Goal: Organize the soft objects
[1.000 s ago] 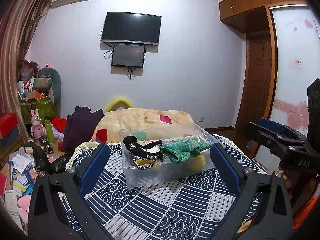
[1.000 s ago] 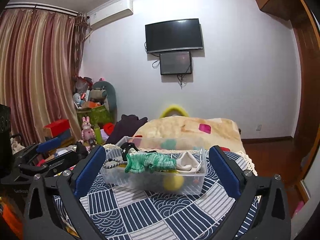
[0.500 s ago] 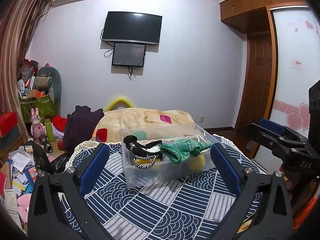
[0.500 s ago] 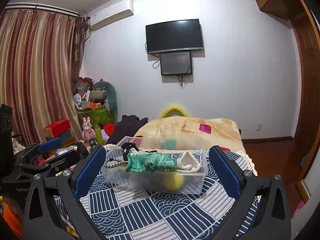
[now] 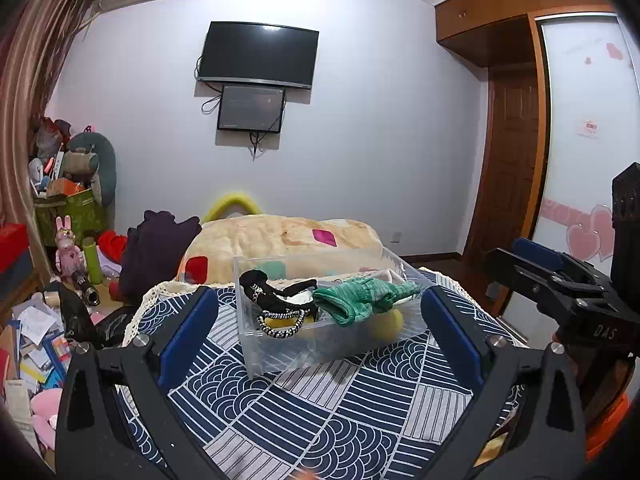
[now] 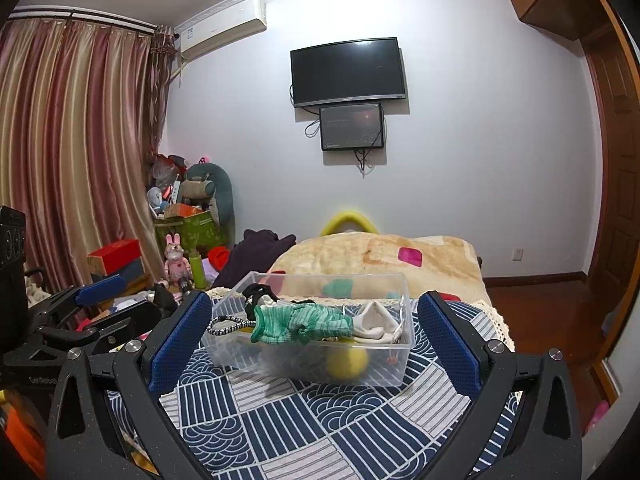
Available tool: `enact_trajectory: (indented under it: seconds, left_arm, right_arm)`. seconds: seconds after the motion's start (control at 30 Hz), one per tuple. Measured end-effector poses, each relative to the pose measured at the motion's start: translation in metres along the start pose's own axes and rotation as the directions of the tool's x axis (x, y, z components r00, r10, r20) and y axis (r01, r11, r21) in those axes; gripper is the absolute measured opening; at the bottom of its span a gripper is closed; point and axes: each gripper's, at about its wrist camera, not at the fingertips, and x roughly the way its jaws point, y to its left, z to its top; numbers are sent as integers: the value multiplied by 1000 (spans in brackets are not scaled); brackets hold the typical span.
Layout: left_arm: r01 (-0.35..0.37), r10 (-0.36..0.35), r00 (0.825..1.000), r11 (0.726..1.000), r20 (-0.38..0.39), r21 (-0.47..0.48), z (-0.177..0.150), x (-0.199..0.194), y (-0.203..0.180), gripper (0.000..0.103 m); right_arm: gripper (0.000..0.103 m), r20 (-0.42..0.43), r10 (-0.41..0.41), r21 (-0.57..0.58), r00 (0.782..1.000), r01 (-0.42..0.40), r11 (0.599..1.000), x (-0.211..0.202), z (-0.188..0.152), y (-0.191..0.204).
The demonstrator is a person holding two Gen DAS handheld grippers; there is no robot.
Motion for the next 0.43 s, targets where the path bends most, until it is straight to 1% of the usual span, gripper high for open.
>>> enact_trajectory:
  seconds: [0.43]
  left_arm:
    - [9, -9, 1000, 1000, -13, -5, -1, 1, -1, 103]
  right_arm:
    - [103, -8, 0, -2, 1000, 0, 1000, -1, -1, 1]
